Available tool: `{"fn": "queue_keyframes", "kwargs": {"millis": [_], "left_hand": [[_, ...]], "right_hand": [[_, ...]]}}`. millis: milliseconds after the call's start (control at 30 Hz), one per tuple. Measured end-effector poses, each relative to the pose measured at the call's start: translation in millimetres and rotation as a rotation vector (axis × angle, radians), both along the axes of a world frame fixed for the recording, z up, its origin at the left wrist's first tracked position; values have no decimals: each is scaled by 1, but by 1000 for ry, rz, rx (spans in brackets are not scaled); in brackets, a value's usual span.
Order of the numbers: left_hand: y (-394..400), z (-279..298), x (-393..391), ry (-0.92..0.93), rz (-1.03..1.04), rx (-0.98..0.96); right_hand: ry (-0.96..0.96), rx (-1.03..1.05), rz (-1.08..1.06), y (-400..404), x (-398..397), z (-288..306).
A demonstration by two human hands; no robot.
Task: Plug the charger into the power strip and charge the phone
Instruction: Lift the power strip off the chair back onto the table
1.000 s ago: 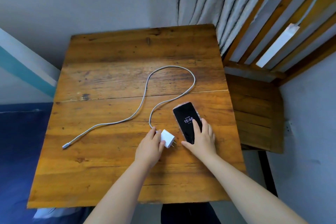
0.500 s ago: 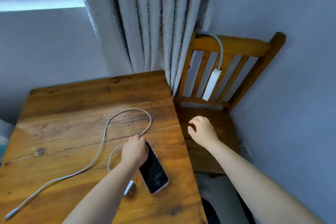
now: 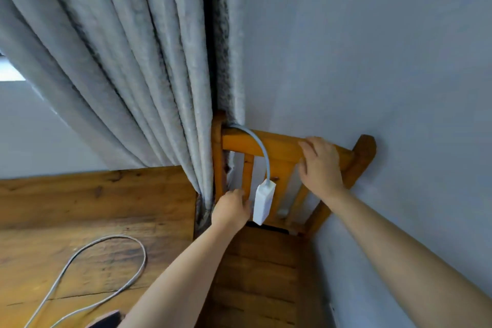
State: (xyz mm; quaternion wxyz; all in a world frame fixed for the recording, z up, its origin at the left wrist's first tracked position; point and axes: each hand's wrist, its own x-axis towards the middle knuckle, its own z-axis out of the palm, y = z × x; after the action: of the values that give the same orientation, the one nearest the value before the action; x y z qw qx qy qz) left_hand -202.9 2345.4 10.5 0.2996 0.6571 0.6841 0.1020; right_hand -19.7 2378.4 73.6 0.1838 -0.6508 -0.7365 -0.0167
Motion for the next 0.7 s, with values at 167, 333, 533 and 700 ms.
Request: {"fn": "queue_keyframes", "kwargs": {"millis": [167,333,533,700], "left_hand": [[46,-3,44,-245,138,-99],[62,-9,60,-341,149,-76],[50,-12,55,-290,146,-24],[28,8,31,-118,144,126]], "right_hand": [[-120,-16,52,36,16,-3],[-200,41,76,43,22,-9],[-224,74,125,43,31,-10],[-215,0,111,41,30,-7]]}}
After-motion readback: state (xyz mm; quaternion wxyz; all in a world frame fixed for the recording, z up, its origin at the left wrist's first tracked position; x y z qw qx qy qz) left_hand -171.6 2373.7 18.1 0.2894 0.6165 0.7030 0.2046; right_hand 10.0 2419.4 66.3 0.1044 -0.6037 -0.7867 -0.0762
